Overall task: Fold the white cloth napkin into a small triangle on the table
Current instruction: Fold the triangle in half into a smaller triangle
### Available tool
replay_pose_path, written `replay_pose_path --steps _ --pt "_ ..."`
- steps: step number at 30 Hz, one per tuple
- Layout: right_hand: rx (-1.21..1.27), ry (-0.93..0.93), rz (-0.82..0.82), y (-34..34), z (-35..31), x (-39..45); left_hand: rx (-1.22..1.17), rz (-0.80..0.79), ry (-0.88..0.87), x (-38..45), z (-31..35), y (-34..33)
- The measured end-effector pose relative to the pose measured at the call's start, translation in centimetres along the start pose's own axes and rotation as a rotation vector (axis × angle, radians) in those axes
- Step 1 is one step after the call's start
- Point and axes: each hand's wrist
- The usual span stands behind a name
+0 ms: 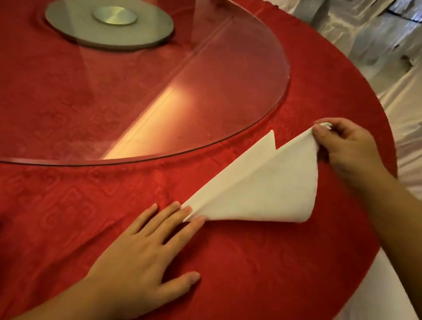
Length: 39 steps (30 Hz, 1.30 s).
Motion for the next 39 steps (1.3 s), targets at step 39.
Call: replay_pose_path --steps 39 --pt "-0.419 -0.094 -0.083 -6.3 7.8 5.3 0.077 -0.047 0.131 -0.1 0.7 0.5"
Point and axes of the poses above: each hand's wrist, its own x-axis towards the middle knuckle, its own y-axis out of the back of the hand, z = x × y, and after that the axes turned 8 degrees about y, right-handed
